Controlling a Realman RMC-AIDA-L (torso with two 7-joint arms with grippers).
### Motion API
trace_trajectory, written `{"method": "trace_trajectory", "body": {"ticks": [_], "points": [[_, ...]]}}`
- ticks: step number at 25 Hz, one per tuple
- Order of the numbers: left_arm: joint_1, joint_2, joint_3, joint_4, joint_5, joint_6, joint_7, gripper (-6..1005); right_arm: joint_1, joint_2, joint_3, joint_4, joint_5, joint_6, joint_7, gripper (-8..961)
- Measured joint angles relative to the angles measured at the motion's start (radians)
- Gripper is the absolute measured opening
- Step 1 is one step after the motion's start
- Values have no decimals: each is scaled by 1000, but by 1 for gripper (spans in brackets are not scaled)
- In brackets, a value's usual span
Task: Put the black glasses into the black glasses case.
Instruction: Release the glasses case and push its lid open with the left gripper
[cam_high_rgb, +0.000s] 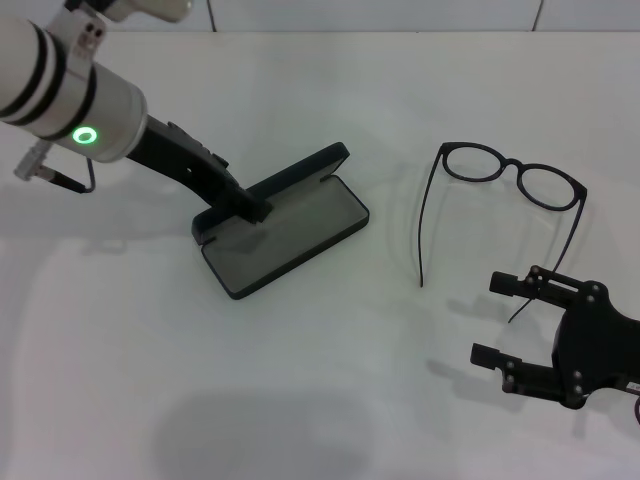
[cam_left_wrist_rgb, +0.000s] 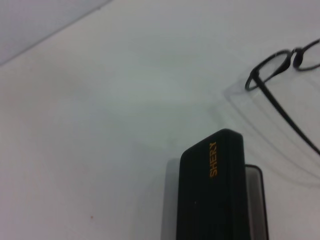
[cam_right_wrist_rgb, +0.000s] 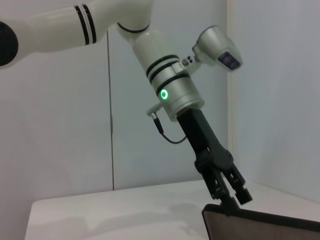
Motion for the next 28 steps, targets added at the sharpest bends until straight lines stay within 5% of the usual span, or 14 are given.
{"method": "trace_trajectory", "body": {"ticks": [28], "points": [[-19,-2,59,-81,15,-88,38,677,2,0,0,1,1,8,0,749]]}}
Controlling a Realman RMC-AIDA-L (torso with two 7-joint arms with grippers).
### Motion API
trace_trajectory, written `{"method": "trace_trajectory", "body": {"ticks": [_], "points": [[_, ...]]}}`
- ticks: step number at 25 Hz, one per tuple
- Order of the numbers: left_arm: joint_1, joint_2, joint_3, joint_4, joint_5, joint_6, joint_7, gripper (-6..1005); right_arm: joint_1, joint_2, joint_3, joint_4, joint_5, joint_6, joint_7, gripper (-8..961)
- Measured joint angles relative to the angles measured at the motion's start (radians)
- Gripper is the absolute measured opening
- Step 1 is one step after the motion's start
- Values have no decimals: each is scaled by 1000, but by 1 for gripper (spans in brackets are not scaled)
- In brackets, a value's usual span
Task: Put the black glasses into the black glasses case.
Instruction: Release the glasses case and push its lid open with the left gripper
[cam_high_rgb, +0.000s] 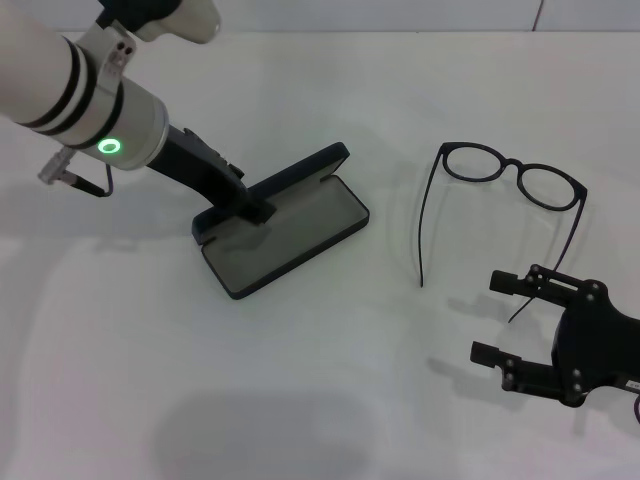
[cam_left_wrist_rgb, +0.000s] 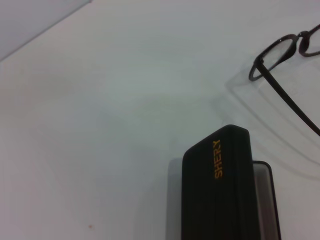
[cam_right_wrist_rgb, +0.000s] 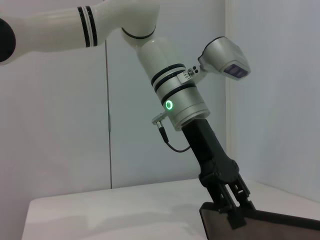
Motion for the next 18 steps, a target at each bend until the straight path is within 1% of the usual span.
{"method": "trace_trajectory", "body": {"ticks": [3,13,18], "points": [[1,0,15,0,0,0,1,642,0,0,0,0,-1,0,0,749],[6,0,27,-1,0,-2,4,650,0,0,0,0,-3,0,0,749],[6,0,27,0,0,-3,20,462,0,0,0,0,-3,0,0,749]]}}
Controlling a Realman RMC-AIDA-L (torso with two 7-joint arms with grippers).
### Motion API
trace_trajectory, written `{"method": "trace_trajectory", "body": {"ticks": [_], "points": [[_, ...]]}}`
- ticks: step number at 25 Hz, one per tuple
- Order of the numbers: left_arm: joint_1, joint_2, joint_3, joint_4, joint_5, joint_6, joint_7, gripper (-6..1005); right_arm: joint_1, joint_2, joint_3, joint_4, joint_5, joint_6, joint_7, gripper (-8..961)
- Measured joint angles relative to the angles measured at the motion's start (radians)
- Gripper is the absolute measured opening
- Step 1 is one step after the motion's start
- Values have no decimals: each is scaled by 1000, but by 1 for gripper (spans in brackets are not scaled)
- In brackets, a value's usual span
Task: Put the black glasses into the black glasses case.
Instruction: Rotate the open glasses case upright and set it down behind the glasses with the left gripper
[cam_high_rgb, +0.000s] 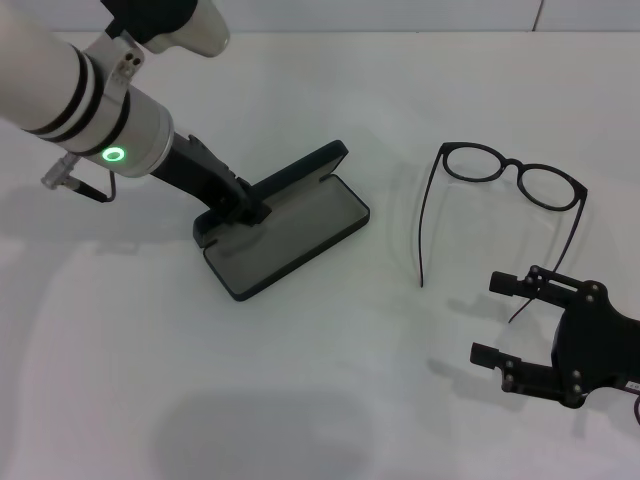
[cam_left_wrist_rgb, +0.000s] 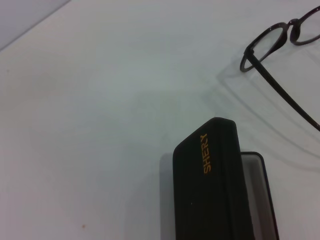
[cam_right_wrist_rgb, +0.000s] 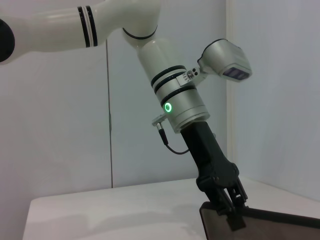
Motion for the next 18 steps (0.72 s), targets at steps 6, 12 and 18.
{"method": "trace_trajectory", "body": {"ticks": [6,12,18], "points": [[2,-1,0,1,-11,0,4,358,0,0,0,0,0,0,0,749],[2,0,0,8,-25,4,7,341,0,0,0,0,0,0,0,749],[-1,2,0,10,-35,8,19,312,0,0,0,0,2,0,0,749]]}}
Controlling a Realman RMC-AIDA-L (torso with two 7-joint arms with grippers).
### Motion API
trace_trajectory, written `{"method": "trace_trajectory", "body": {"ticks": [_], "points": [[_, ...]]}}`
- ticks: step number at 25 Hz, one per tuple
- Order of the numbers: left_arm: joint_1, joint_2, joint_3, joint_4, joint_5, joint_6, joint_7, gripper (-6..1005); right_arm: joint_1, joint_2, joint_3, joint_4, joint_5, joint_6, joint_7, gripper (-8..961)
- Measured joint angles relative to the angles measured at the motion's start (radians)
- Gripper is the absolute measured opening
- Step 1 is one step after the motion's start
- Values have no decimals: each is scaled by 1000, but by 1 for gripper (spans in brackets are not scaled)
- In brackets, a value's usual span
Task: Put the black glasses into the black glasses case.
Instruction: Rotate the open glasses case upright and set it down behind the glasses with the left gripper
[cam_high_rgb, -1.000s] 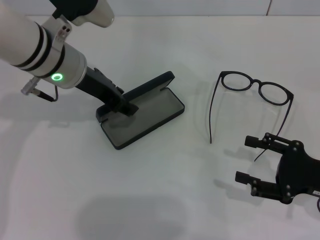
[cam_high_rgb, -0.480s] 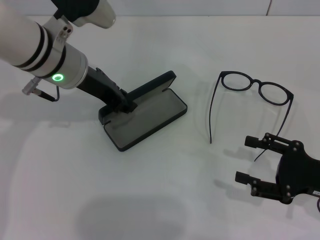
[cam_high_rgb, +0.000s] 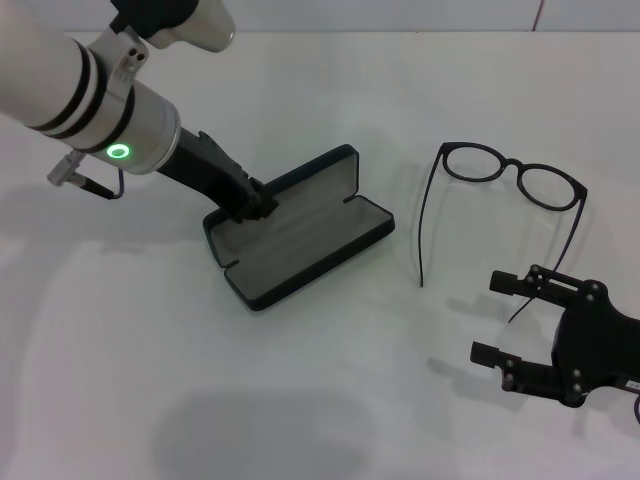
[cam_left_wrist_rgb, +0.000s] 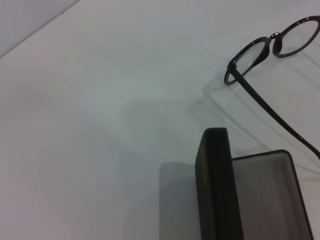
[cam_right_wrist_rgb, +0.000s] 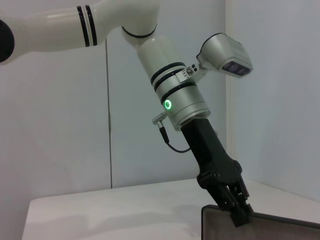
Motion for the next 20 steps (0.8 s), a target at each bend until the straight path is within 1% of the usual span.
{"method": "trace_trajectory", "body": {"ticks": [2,7,16,20], "points": [[-2,0,0,0,0,1,1,302,0,0,0,0,1,0,0,749],[-5,0,0,0,-1,1,7,211,0,0,0,0,2,5,0,749],[-5,0,-7,3,-28,2,49,209,0,0,2,0,3,9,0,749],[6,3,-9,18,-62,5,126,209,-1,0,4,0,3,9,0,749]]}}
